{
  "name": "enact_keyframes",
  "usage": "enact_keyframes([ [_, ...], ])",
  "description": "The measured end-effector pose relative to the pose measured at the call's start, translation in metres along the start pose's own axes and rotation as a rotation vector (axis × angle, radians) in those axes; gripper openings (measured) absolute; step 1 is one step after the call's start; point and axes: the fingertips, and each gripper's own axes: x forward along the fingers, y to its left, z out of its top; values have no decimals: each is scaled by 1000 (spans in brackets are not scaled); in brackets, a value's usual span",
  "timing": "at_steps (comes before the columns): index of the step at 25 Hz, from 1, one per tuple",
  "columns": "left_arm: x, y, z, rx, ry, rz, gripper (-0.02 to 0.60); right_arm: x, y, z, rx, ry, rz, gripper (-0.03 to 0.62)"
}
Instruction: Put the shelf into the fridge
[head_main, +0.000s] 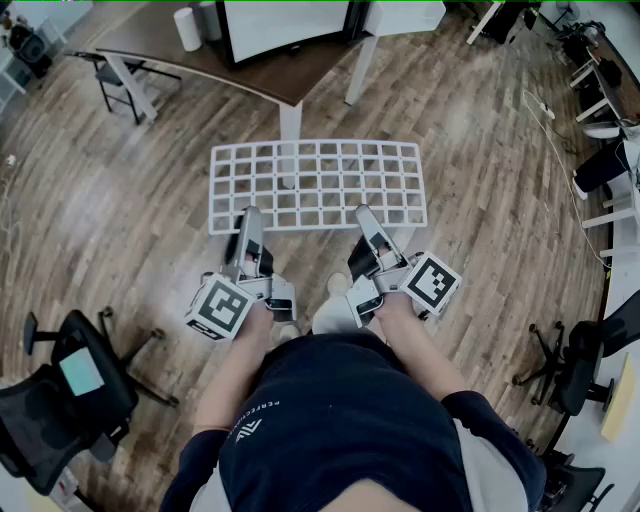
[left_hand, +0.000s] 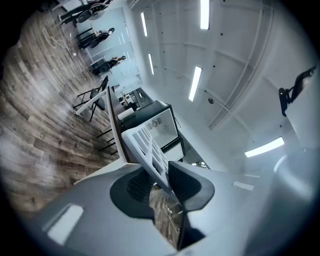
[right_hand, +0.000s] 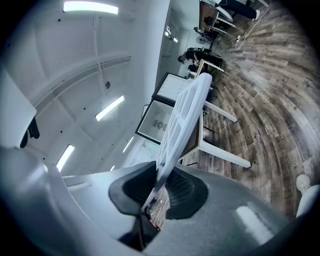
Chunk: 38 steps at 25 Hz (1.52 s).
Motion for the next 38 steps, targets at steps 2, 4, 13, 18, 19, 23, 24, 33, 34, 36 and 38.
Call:
enact_keyframes([
  [2,0,0,0,38,5,-2,101,0,-3,-2,4,3,-3,51],
  [4,-1,1,-1,65,14,1,103,-1,-6,-5,11,4,-9,51],
  [13,-4,2,-3,69,22,-9,104,-2,-6,-7,12,-12,-4,52],
  [18,1,-4,-2,111,12,-33,111,-2,-6,-4,-18,-3,-17,55],
  [19,2,-5,-3,112,17,-29,112,-2,-7,-3,-25,-3,-19,55],
  [23,10,-6,-9,97,21,-32,114,-1,-12,4,-37,-4,-28,58],
  [24,13,-7,-10,104,22,-31,114,0,-13,7,-37,-6,-28,58],
  [33,59,-21,-10,171,-4,-30,123,24,-26,47,-62,-7,-26,63],
  [34,65,-22,-10,177,-5,-28,124,28,-28,52,-58,-5,-25,63],
  [36,80,-23,-13,189,-6,-26,126,34,-34,64,-76,1,-27,64],
  [38,96,-24,-18,192,-3,-24,127,41,-40,78,-108,6,-28,69],
])
